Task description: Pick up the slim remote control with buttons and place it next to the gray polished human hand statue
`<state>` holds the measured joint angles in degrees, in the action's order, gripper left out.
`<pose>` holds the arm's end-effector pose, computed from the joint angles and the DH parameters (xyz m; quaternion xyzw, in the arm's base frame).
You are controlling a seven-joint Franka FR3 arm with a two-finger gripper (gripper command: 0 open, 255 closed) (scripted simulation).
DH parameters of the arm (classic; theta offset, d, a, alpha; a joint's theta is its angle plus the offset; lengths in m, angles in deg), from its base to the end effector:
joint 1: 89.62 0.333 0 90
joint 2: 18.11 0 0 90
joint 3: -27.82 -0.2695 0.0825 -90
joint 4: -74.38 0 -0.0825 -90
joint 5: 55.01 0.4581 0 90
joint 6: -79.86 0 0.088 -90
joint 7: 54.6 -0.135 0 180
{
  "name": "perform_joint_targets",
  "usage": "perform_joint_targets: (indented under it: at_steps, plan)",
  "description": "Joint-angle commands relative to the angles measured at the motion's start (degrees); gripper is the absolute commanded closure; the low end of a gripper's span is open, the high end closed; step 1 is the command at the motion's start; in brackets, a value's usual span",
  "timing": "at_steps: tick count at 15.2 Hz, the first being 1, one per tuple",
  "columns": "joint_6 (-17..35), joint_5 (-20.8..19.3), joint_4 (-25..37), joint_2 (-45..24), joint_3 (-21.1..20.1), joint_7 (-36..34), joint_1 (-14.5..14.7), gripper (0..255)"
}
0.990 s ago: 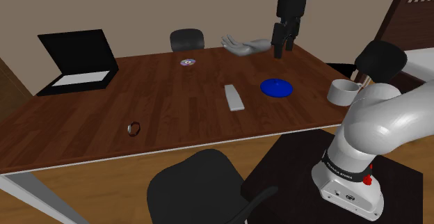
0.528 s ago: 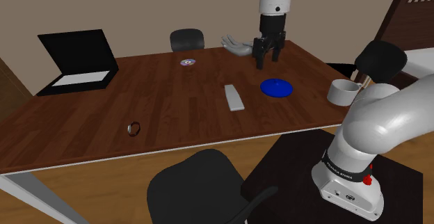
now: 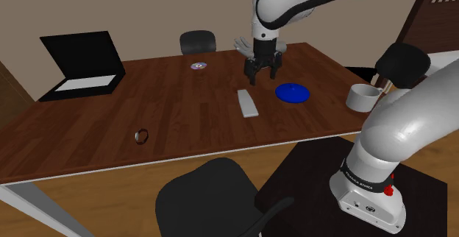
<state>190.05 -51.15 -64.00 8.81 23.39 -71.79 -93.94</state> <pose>0.4932 0.0050 0.3823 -0.9862 0.1646 0.0134 0.0122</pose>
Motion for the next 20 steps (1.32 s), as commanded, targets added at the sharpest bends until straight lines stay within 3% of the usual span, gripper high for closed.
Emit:
perform_joint_targets:
  at_steps: [1,10,20]
  plan:
    - [4.3,-0.1,0.0,-4.0,-0.9,-3.6,-0.8,0]
    - [17.5,-3.3,6.3,-23.1,-2.6,-19.2,-4.2,0]
    - [24.0,-4.1,4.4,-27.8,-2.6,-20.5,-4.3,0]
